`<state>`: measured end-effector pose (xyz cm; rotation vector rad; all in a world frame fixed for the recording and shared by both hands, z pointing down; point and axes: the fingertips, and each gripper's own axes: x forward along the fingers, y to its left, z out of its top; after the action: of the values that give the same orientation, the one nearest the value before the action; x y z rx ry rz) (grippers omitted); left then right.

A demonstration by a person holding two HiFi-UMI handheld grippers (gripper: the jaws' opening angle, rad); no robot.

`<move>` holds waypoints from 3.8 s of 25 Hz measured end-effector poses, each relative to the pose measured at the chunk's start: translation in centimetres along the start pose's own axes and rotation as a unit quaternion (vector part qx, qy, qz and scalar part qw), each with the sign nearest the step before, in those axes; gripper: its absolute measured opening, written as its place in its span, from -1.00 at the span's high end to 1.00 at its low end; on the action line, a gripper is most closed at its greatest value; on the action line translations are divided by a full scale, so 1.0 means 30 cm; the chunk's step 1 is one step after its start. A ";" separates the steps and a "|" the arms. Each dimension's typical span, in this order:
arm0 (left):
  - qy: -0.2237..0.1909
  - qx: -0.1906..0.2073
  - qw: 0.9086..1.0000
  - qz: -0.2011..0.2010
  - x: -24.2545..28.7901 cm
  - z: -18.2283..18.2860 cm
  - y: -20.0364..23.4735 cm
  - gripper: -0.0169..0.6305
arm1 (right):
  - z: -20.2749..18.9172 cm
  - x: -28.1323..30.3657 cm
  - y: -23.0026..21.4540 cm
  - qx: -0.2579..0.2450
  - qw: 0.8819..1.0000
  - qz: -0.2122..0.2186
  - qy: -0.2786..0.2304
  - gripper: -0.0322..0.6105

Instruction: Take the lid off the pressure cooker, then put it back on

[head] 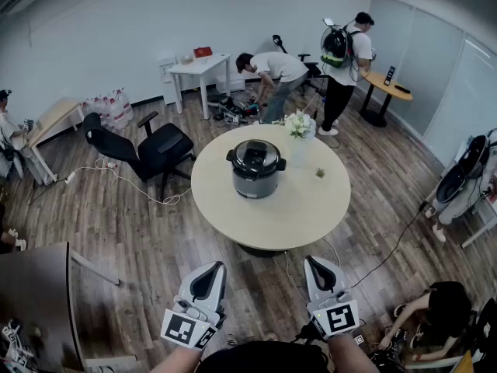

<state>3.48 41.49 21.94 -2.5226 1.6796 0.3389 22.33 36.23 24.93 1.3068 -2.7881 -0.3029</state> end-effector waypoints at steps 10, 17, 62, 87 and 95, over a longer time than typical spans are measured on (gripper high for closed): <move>0.006 -0.005 1.000 -0.002 0.005 -0.019 -0.010 0.95 | -0.026 0.016 0.023 -0.014 0.999 0.017 0.024 0.88; 0.004 -0.003 1.000 0.001 0.003 -0.023 0.001 0.95 | 0.016 -0.001 0.032 -0.019 0.999 0.031 -0.036 0.88; 0.157 -0.005 0.988 -0.012 0.843 -0.796 0.701 -0.86 | -0.279 1.064 -0.477 0.020 0.997 0.069 -0.003 -0.94; 0.305 -0.064 0.944 -0.110 1.268 -1.493 1.004 -0.87 | -0.538 1.838 -0.629 -0.016 0.983 0.125 0.130 -0.94; 0.329 -0.010 0.941 -0.074 1.315 -1.586 1.013 -0.88 | -0.702 1.921 -0.584 -0.018 0.947 0.228 0.224 -0.94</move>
<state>-3.54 -15.27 60.31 -2.9520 1.6257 -0.5711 1.20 -22.10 39.82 0.5863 -2.5612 -0.0236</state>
